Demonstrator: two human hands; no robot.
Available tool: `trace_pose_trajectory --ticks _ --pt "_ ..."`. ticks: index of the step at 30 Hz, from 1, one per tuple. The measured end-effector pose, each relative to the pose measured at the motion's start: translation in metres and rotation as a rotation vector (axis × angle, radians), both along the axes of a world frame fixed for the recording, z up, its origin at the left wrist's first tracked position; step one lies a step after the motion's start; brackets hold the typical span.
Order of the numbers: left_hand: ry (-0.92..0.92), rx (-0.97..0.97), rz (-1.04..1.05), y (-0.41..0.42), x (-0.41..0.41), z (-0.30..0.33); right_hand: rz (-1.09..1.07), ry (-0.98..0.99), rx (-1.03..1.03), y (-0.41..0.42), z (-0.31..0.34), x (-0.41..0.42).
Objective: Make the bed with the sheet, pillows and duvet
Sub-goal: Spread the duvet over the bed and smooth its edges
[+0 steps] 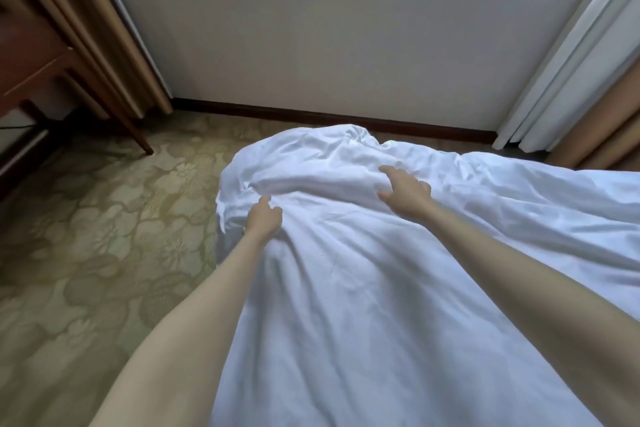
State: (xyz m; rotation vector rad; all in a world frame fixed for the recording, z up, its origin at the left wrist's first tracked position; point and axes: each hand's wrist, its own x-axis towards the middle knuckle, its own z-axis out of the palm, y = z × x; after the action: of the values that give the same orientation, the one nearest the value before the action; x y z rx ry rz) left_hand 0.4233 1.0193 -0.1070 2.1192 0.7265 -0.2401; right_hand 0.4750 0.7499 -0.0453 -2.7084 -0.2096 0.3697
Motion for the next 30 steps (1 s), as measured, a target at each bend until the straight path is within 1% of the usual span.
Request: trace_pose_trajectory --ticks 3,5,6,7,9,10,11,12,14,15,17,18,19,20,21,22,23,24,26,27,28,29,30 --pt "-0.031 -0.018 -0.035 -0.004 -0.016 -0.01 -0.029 -0.051 0.101 0.003 -0.008 -0.012" --pt "-0.065 0.022 -0.178 -0.02 -0.036 -0.012 -0.062 -0.047 0.199 0.007 -0.015 -0.021" --pt "-0.054 0.06 -0.304 -0.031 -0.051 -0.018 -0.072 -0.047 0.243 0.008 -0.022 -0.025" --pt "-0.009 0.137 -0.487 -0.039 -0.068 -0.027 -0.074 -0.042 0.271 0.008 -0.028 -0.032" --pt "0.125 0.393 -0.896 -0.034 -0.103 -0.048 -0.053 -0.011 0.267 0.003 -0.042 -0.05" --pt "0.194 0.543 -1.001 -0.017 -0.115 -0.06 -0.033 0.008 0.251 -0.001 -0.051 -0.061" --pt "0.267 0.668 -0.988 0.003 -0.122 -0.068 -0.01 0.025 0.236 -0.006 -0.059 -0.073" --pt "0.339 0.763 -0.907 0.022 -0.126 -0.071 0.013 0.03 0.219 -0.012 -0.065 -0.087" --pt "0.409 0.838 -0.681 0.044 -0.125 -0.067 0.034 0.009 0.167 -0.019 -0.076 -0.112" --pt "0.367 0.822 -0.587 0.043 -0.125 -0.063 0.027 -0.008 0.133 -0.021 -0.083 -0.124" --pt "0.136 0.744 -0.472 0.018 -0.137 -0.056 -0.001 -0.035 0.085 -0.018 -0.095 -0.145" --pt "0.012 0.685 -0.481 0.003 -0.15 -0.054 -0.006 -0.016 0.08 -0.015 -0.101 -0.156" --pt "-0.102 0.615 -0.565 -0.014 -0.168 -0.055 -0.002 0.025 0.088 -0.01 -0.106 -0.167" --pt "-0.202 0.578 -0.722 -0.027 -0.191 -0.062 0.014 0.071 0.103 -0.005 -0.11 -0.179" --pt "-0.256 0.588 -0.896 -0.036 -0.22 -0.07 0.042 0.107 0.116 -0.001 -0.112 -0.191" --pt "-0.234 0.628 -1.034 -0.037 -0.246 -0.08 0.077 0.124 0.119 0.004 -0.113 -0.202" --pt "-0.139 0.653 -1.078 -0.029 -0.266 -0.088 0.117 0.121 0.118 0.009 -0.112 -0.211" --pt "-0.02 0.673 -1.016 -0.016 -0.281 -0.096 0.152 0.105 0.118 0.012 -0.109 -0.218" --pt "0.234 0.726 -0.728 0.008 -0.291 -0.099 0.171 0.068 0.125 0.014 -0.101 -0.224" --pt "0.321 0.73 -0.581 0.015 -0.286 -0.096 0.158 0.053 0.129 0.013 -0.097 -0.223" --pt "0.328 0.706 -0.463 0.016 -0.277 -0.089 0.138 0.033 0.139 0.01 -0.092 -0.221" --pt "0.276 0.662 -0.369 0.015 -0.263 -0.078 0.118 0.004 0.152 0.007 -0.088 -0.218" --pt "0.178 0.627 -0.323 0.01 -0.248 -0.068 0.098 -0.026 0.162 0.003 -0.083 -0.213"
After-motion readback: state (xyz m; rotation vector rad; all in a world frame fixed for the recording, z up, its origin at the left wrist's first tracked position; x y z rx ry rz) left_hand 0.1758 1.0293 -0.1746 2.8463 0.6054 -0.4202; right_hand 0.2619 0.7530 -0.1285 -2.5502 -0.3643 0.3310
